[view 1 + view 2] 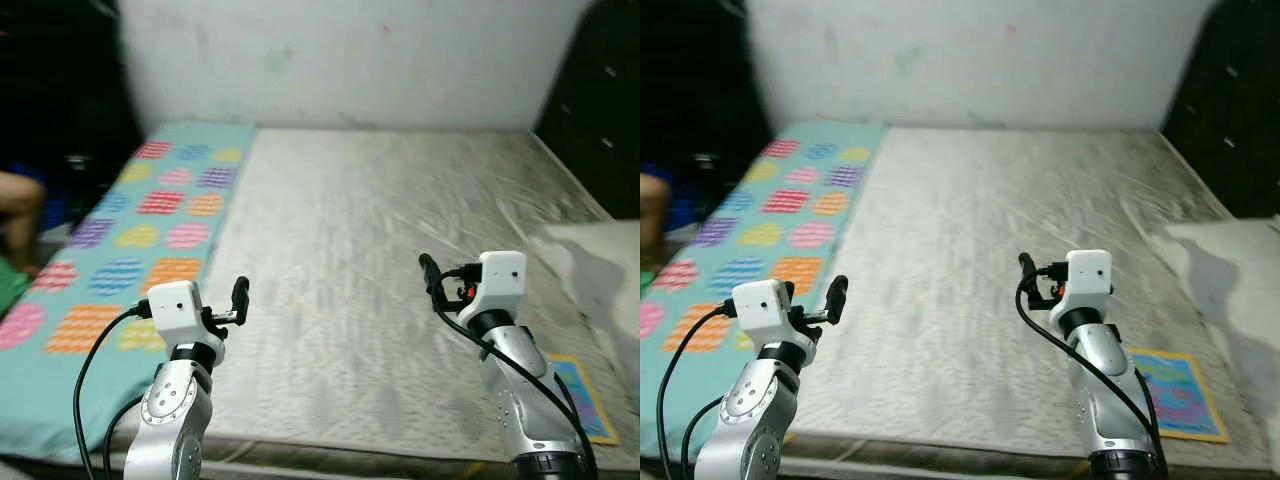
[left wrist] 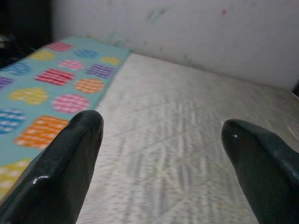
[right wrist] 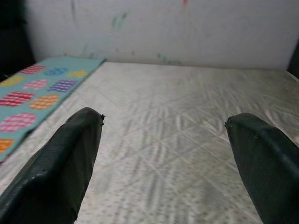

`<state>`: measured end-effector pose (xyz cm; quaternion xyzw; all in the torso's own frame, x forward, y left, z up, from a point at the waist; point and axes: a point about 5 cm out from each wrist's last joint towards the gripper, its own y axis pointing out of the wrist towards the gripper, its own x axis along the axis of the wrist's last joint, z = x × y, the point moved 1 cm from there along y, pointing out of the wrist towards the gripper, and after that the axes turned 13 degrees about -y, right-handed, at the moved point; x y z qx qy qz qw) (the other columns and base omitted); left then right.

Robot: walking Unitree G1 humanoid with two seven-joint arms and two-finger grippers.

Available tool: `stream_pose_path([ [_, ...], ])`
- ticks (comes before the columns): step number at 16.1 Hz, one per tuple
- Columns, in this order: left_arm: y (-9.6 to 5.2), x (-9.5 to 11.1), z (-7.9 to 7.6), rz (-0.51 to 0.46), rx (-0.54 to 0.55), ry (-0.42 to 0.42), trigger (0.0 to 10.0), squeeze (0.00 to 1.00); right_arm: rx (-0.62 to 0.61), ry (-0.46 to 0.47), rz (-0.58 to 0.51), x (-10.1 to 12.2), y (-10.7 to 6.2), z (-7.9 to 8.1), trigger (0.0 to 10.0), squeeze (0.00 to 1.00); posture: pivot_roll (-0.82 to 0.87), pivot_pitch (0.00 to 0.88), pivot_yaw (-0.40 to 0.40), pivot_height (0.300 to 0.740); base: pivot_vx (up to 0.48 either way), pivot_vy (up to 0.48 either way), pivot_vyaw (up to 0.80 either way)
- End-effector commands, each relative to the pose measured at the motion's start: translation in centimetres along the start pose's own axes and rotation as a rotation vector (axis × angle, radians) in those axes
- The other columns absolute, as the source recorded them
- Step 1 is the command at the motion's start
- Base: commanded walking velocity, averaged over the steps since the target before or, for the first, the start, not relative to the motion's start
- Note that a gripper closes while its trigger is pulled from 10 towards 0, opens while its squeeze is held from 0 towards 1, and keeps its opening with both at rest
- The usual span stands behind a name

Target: Clean up the room

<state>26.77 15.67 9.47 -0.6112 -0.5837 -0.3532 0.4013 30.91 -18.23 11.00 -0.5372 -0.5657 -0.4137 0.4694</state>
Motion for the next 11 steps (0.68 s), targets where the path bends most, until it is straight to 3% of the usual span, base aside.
stream_pose_path([
  [1, -0.15, 0.14, 0.57, 0.006, 0.018, 0.009, 10.0, 0.0, 0.01, 0.005, -0.009, 0.28, 0.07, 0.46, 10.0, 0.0, -0.05, 0.001, 0.02, 0.74, 0.0, 0.48, 0.0],
  [7, -0.27, 0.25, 0.97, -0.011, 0.049, 0.001, 10.0, 0.0, 0.015, -0.001, -0.008, 0.36, 0.25, 0.41, 10.0, 0.0, -0.05, 0.001, 0.019, 0.74, 0.0, 0.469, 0.0],
  [10, -0.28, 0.35, 0.93, -0.02, 0.042, -0.006, 10.0, 0.0, 0.012, 0.005, -0.012, 0.42, 0.33, 0.29, 10.0, 0.0, -0.05, 0.0, 0.018, 0.74, 0.0, 0.0, -0.72],
  [11, -0.32, 0.34, 0.94, -0.02, 0.044, -0.007, 10.0, 0.0, 0.012, 0.004, -0.014, 0.47, 0.39, 0.26, 10.0, 0.0, -0.05, 0.0, 0.017, 0.74, 0.0, 0.0, 0.0],
])
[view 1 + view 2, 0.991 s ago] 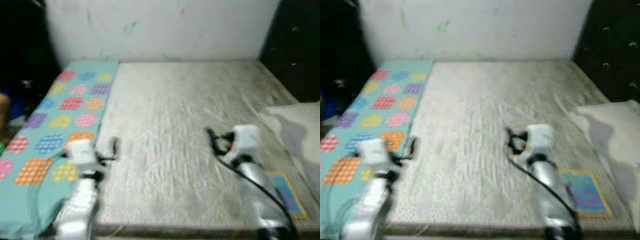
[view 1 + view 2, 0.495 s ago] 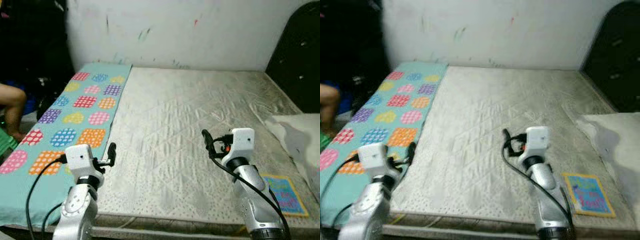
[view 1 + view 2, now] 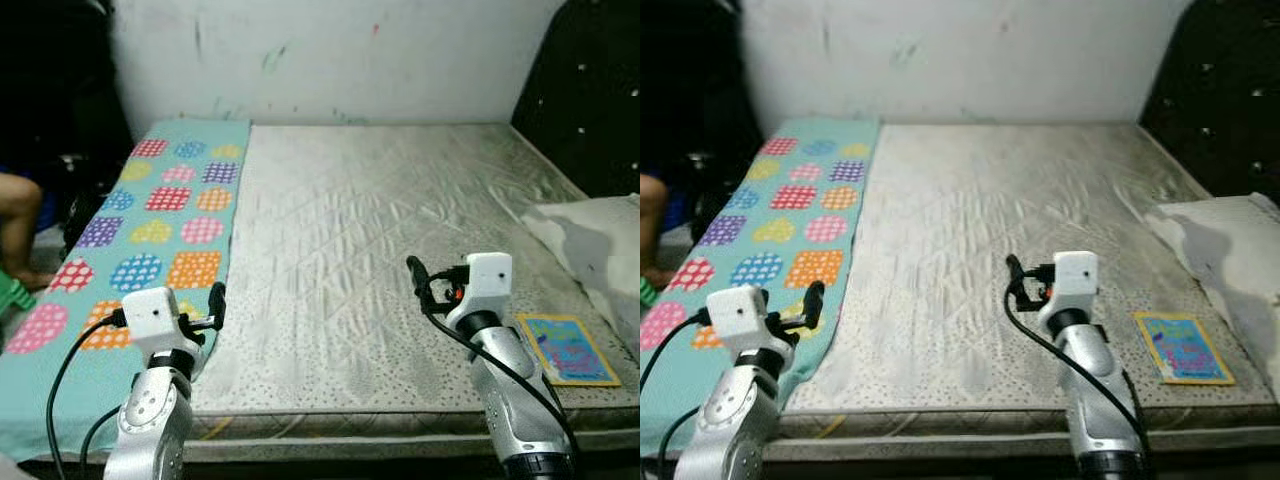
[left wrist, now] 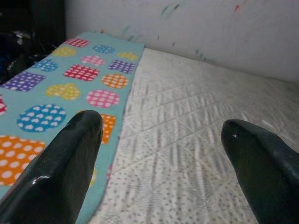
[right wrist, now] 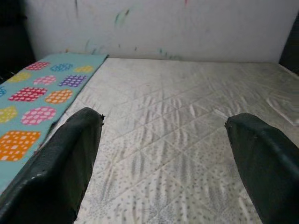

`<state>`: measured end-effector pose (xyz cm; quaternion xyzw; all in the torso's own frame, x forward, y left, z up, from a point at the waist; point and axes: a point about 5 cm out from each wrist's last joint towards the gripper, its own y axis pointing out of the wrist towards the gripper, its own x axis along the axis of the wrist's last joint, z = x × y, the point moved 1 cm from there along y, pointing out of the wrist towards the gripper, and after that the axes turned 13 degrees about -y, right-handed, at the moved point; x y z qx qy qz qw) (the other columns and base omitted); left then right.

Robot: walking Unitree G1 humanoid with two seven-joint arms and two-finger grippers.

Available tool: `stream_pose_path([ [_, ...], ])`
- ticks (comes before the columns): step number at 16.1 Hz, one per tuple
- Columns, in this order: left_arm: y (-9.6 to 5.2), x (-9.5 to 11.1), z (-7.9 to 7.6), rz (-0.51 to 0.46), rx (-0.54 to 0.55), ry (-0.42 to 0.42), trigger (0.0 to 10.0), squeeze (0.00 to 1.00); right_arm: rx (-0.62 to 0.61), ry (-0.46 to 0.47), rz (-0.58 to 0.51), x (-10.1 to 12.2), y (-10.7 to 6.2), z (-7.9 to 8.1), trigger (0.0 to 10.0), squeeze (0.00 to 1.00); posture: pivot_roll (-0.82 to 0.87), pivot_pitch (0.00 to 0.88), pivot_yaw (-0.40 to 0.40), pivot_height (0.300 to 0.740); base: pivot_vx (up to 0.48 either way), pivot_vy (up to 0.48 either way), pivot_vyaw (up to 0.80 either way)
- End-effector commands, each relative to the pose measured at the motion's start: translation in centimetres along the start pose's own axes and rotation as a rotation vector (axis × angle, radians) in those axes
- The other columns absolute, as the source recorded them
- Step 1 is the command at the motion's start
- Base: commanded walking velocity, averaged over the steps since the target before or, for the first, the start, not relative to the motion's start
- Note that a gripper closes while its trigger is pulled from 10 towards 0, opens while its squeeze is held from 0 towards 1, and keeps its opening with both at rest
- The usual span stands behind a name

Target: Clean up the room

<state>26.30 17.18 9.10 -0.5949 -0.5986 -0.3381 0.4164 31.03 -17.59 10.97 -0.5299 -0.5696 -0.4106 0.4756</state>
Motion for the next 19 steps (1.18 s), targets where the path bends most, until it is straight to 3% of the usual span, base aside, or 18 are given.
stream_pose_path([
  [1, 0.06, 0.05, -0.58, -0.005, -0.015, -0.008, 10.0, 0.0, -0.008, -0.003, -0.011, 0.4, 0.26, -0.36, 10.0, 0.0, -0.05, 0.0, 0.016, 0.74, 0.0, 0.0, 0.0],
  [5, -0.02, -0.11, -0.58, 0.002, -0.017, -0.015, 10.0, 0.0, -0.002, -0.008, -0.009, 0.34, 0.24, -0.29, 10.0, 0.0, -0.06, 0.0, 0.013, 0.74, 0.0, 0.179, 0.0],
  [19, 0.1, -0.27, -0.66, 0.011, -0.015, -0.018, 10.0, 0.0, -0.022, -0.019, -0.006, 0.3, 0.41, -0.99, 10.0, 0.0, -0.06, 0.001, 0.014, 0.74, 0.0, 0.48, 0.0],
])
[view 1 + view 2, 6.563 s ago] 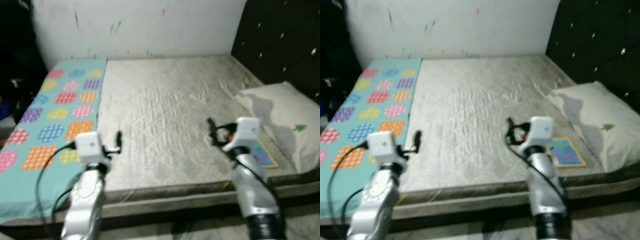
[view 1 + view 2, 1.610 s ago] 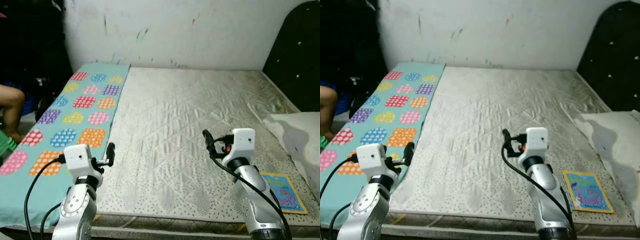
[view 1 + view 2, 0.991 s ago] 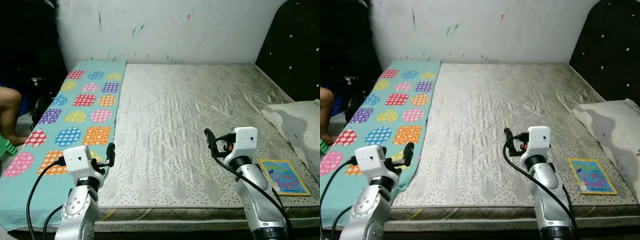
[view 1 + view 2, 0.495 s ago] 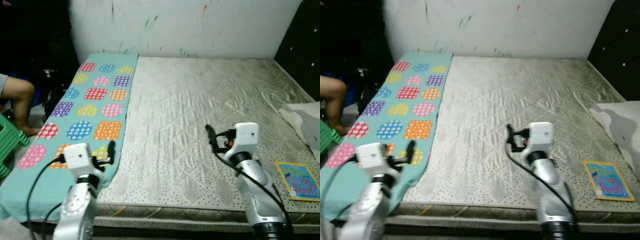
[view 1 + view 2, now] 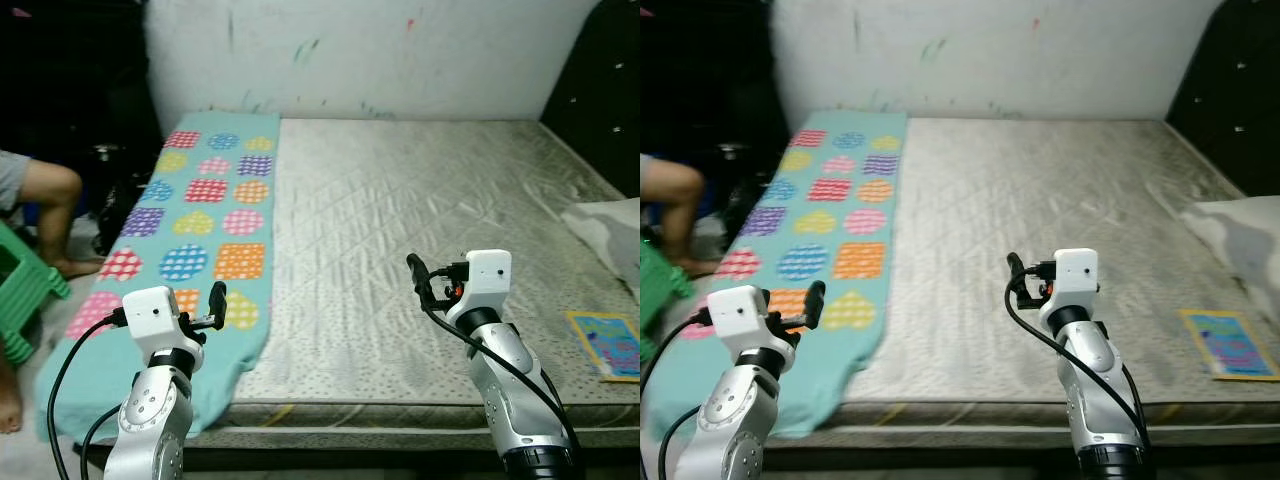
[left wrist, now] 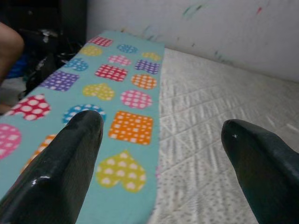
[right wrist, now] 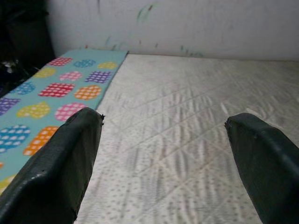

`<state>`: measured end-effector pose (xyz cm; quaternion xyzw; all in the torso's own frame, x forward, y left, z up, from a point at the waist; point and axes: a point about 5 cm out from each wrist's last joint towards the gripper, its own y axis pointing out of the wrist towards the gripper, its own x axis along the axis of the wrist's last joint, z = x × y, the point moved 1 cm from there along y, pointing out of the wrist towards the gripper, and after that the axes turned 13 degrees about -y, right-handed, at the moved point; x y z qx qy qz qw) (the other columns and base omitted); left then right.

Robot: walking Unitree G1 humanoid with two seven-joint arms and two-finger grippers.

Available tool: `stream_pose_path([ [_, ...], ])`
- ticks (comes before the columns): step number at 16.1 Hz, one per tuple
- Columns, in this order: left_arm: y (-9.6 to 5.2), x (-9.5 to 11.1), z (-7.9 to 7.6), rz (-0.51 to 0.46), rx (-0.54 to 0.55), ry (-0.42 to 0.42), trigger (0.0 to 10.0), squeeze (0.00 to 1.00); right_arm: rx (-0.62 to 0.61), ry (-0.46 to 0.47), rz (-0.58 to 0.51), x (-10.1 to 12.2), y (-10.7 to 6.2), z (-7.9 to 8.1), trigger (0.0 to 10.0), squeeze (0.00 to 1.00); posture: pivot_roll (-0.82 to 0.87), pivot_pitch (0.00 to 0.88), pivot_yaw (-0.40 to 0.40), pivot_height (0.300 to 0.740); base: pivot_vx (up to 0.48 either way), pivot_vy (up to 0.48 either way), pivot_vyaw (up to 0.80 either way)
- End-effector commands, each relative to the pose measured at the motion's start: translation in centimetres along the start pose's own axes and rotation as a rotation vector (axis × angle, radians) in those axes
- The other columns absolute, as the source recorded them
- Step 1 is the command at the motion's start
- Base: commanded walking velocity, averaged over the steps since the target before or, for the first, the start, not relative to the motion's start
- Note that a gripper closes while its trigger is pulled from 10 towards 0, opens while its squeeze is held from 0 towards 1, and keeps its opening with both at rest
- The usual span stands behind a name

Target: Clean up the room

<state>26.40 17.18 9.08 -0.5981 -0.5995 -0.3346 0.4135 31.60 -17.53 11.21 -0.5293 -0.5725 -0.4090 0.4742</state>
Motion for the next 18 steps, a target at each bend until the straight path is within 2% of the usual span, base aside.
stream_pose_path([
  [1, -0.01, -0.27, -0.65, 0.007, -0.013, -0.007, 10.0, 0.0, -0.025, -0.014, -0.002, 0.04, -0.16, -0.92, 10.0, 0.0, -0.06, 0.001, 0.014, 0.74, 0.0, 0.48, 0.0],
  [5, 0.01, -0.22, -0.68, 0.005, -0.013, -0.007, 10.0, 0.0, -0.022, -0.016, -0.003, 0.07, -0.14, -0.85, 10.0, 0.0, -0.06, 0.003, 0.013, 0.74, 0.0, 0.456, 0.0],
  [6, -0.02, -0.02, -0.79, -0.014, -0.025, 0.015, 10.0, 0.0, -0.02, -0.017, -0.003, 0.08, -0.11, -0.83, 10.0, 0.0, -0.06, 0.004, 0.014, 0.74, 0.0, 0.0, 0.0],
  [9, -0.19, 0.06, -1.13, -0.017, -0.069, 0.001, 10.0, 0.0, -0.019, -0.019, -0.002, 0.05, -0.09, -0.85, 10.0, 0.0, -0.06, 0.004, 0.013, 0.74, 0.0, 0.0, 0.0],
  [18, -0.22, 0.05, -1.33, -0.013, -0.096, 0.003, 10.0, 0.0, -0.019, -0.021, -0.002, -0.04, -0.09, -0.79, 10.0, 0.0, -0.06, 0.003, 0.015, 0.74, 0.358, 0.0, 0.0],
])
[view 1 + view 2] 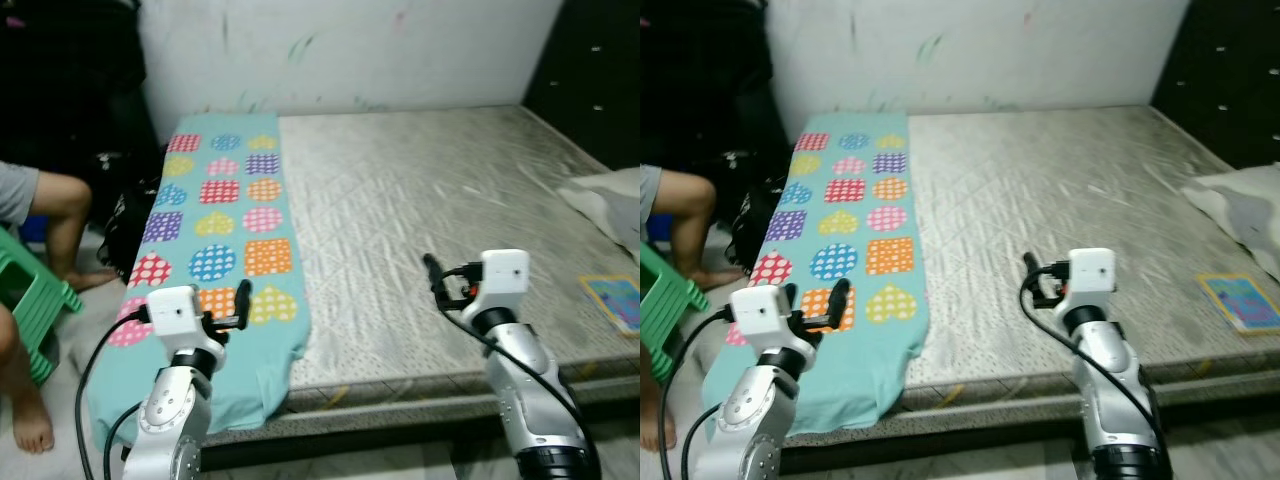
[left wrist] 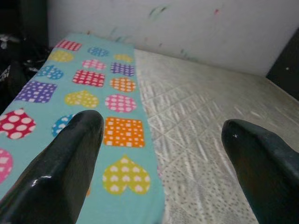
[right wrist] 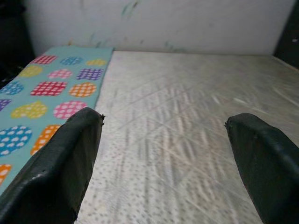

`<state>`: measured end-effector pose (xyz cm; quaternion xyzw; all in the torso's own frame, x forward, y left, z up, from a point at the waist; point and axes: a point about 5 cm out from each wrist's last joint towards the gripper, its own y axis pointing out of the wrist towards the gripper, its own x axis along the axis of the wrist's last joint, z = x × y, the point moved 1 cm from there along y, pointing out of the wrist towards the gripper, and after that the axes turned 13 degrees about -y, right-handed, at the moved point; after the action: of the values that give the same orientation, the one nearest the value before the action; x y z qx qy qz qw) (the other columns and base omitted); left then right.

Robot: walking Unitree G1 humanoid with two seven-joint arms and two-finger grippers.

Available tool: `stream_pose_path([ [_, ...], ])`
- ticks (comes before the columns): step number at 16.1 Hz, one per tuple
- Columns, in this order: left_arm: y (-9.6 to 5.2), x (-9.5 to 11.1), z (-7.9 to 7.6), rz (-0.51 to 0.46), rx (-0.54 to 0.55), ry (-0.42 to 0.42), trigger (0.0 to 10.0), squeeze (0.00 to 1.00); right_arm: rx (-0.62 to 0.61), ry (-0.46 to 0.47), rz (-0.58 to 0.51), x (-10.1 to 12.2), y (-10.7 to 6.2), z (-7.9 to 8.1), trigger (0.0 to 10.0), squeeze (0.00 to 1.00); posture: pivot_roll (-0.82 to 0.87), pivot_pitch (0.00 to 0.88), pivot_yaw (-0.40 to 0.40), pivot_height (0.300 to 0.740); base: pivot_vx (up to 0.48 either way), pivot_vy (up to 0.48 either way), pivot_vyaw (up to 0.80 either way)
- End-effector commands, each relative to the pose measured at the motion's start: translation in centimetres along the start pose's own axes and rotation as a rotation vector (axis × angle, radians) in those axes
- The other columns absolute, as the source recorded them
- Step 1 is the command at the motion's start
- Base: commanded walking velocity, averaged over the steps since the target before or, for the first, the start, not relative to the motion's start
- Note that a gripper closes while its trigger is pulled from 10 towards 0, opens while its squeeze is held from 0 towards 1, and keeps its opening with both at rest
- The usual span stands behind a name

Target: Clean up the room

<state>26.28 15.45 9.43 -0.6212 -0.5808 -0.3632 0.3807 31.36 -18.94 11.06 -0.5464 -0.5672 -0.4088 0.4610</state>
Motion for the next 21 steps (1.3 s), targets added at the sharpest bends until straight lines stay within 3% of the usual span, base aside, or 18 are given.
stream_pose_path([
  [1, 0.0, 0.5, 0.36, -0.016, 0.01, 0.009, 10.0, 0.0, 0.015, 0.003, -0.016, 0.42, 0.27, 0.52, 10.0, 0.0, -0.06, 0.003, 0.015, 0.74, 0.398, 0.0, 0.0],
  [7, 0.23, 0.13, 0.75, -0.006, 0.079, 0.001, 10.0, 0.0, 0.014, 0.001, -0.013, 0.31, 0.22, 0.44, 10.0, 0.0, -0.06, 0.005, 0.016, 0.74, 0.125, 0.0, 0.0],
  [21, 0.26, -0.03, 0.75, 0.001, 0.079, 0.005, 10.0, 0.0, 0.023, -0.002, -0.013, 0.26, 0.22, 0.65, 10.0, 0.0, -0.06, 0.0, 0.014, 0.74, 0.0, 0.075, 0.0],
])
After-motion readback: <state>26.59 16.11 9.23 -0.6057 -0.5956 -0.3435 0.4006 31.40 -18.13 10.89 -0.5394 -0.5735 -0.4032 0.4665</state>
